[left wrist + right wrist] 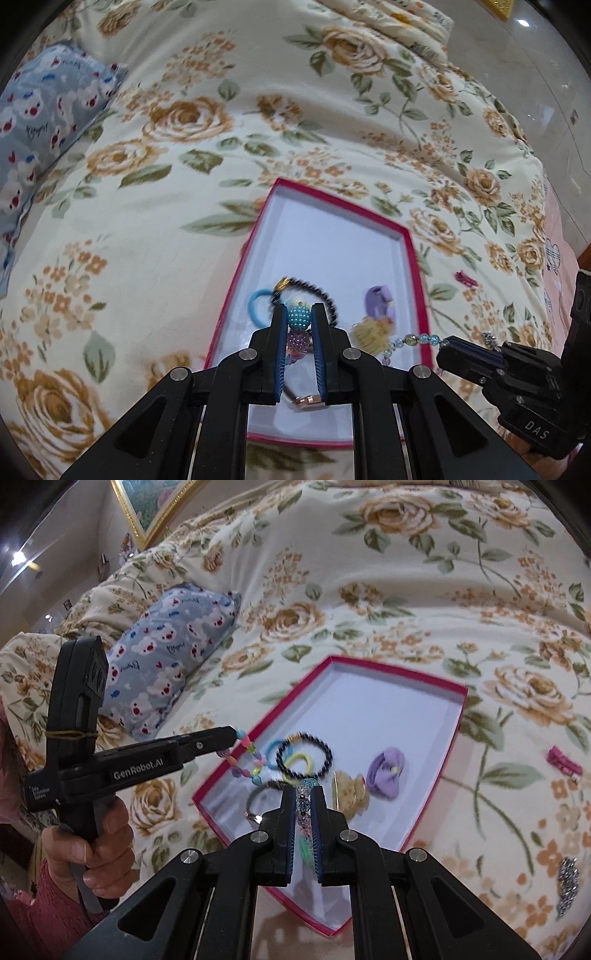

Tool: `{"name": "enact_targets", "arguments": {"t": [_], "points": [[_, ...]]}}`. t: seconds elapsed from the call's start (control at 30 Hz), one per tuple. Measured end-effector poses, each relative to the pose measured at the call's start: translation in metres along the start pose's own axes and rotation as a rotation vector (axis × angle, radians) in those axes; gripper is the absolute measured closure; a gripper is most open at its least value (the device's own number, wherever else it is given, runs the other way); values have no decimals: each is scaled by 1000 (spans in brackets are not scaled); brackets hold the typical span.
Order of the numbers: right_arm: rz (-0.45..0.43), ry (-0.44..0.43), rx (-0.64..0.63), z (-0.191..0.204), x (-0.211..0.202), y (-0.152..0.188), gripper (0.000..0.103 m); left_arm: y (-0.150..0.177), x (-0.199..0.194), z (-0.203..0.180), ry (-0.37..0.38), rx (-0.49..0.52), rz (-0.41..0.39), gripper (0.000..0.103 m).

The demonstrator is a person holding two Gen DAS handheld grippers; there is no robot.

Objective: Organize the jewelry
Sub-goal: 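Carry both bead bracelets into the white box and open both tools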

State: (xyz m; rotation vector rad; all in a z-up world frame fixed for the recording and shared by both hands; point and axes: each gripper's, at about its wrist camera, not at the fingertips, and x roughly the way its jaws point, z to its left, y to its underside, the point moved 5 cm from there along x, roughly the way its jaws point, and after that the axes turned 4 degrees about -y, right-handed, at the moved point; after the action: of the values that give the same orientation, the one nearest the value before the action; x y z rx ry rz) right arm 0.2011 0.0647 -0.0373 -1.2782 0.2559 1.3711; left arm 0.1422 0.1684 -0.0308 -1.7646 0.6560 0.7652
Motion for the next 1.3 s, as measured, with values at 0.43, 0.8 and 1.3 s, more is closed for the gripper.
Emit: {"name": "enact_targets", "arguments": {"t": [0.43, 0.8, 1.3], "points": [[113, 51, 39, -26, 34, 32, 96, 17, 40, 24, -54, -58, 86, 91], [137, 56, 48, -31, 41, 36, 95, 23, 54, 25, -70, -63, 119, 91], [95, 25, 81, -32, 20, 33, 73, 24, 33, 15, -80, -49, 80, 70]]}}
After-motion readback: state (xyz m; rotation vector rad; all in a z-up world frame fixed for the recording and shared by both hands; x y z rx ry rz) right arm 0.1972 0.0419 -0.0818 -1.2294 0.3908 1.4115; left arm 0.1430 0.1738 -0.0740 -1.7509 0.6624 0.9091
